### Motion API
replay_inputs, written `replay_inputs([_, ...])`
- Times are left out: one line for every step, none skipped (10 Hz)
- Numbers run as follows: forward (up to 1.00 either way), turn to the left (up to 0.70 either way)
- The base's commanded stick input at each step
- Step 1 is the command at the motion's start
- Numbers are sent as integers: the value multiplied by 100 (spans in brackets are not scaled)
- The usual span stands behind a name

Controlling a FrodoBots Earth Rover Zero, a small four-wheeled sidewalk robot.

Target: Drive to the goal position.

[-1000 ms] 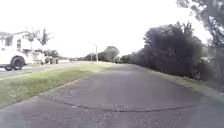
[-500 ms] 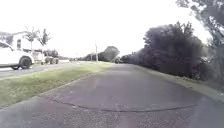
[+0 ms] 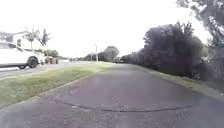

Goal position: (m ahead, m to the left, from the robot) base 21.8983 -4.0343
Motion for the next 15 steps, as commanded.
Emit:
replay_inputs([5,0])
replay_inputs([6,0])
replay_inputs([6,0])
replay_inputs([6,0])
replay_inputs([5,0])
replay_inputs([5,0])
replay_inputs([5,0])
replay_inputs([6,0])
replay_inputs([6,0])
replay_inputs([5,0])
replay_inputs([6,0])
replay_inputs([5,0])
replay_inputs([5,0])
replay_inputs([5,0])
replay_inputs([5,0])
